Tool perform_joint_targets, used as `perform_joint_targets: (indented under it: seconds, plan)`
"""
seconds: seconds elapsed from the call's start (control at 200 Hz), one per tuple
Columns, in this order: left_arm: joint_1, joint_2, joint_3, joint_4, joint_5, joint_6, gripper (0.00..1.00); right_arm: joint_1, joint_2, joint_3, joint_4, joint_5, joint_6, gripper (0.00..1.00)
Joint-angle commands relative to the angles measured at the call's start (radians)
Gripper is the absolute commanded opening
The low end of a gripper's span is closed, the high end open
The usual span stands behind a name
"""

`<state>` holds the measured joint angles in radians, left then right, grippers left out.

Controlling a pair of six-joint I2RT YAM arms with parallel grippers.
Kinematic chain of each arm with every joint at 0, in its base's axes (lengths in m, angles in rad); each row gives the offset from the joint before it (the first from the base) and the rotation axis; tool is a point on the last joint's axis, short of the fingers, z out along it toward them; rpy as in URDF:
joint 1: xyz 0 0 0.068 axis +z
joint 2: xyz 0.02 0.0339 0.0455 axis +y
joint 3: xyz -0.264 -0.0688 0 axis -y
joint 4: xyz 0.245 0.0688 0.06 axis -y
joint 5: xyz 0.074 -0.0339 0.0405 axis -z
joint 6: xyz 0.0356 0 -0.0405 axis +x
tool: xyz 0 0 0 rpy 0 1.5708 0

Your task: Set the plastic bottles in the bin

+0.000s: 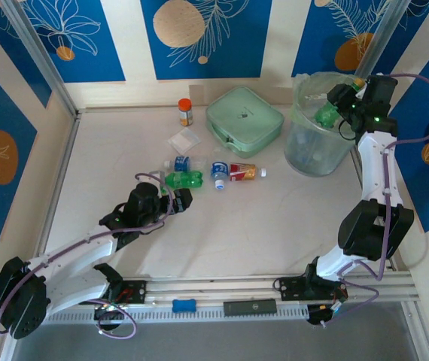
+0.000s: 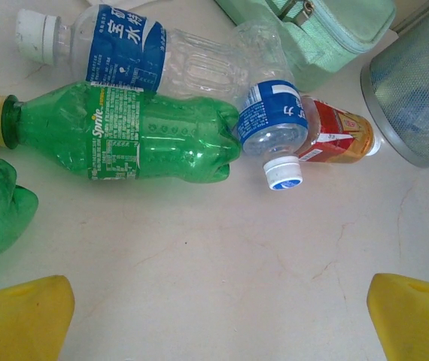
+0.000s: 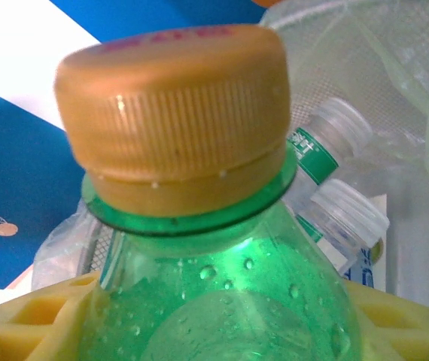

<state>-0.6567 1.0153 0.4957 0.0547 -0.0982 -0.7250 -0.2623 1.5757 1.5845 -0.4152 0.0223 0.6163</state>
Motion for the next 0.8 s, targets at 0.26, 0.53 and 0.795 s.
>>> perform_joint_targets:
  seconds: [0.26,0.53,0.795]
  plan:
    - [0.010,-0.035,0.000,-0.053,-0.052,0.013,0.99,-0.029,-0.080,0.030,0.000,0.001,-0.012,0.88]
    - [0.030,-0.046,-0.002,-0.060,-0.099,0.025,0.99,-0.003,-0.240,-0.030,0.062,-0.010,-0.020,0.88]
    - [0.110,-0.052,0.020,-0.097,-0.103,0.072,0.99,0.163,-0.351,-0.172,0.088,-0.062,-0.024,0.92]
